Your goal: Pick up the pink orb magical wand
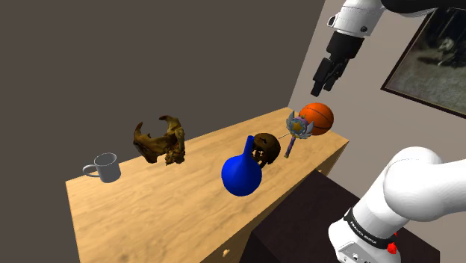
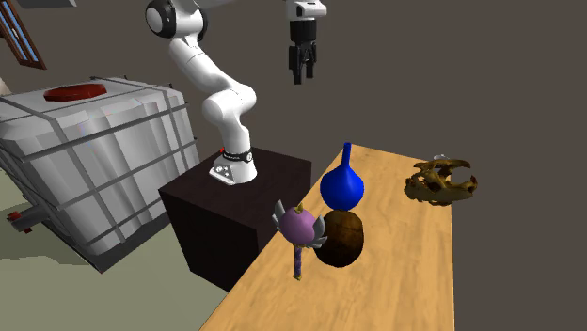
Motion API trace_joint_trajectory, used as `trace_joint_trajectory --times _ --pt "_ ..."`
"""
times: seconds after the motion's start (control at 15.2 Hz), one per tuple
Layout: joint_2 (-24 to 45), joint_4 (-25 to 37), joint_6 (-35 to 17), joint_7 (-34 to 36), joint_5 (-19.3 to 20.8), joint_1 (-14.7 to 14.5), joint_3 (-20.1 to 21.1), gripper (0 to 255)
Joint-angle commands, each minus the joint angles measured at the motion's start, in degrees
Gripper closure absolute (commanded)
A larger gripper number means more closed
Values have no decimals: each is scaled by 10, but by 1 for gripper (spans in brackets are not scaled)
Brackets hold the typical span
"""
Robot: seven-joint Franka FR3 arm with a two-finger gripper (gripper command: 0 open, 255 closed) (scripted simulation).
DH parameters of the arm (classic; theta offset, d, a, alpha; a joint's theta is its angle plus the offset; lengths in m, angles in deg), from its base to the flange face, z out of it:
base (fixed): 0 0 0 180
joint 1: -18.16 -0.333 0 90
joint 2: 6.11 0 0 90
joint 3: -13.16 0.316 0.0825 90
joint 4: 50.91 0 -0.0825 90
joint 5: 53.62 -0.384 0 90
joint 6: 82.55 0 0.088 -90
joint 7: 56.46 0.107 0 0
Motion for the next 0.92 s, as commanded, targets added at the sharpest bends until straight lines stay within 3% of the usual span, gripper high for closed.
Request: trace_joint_trajectory --times 0.0,0.86 --pt "0 0 0 0 0 0 0 0" --pt "76 -88 -172 -149 93 48 -145 0"
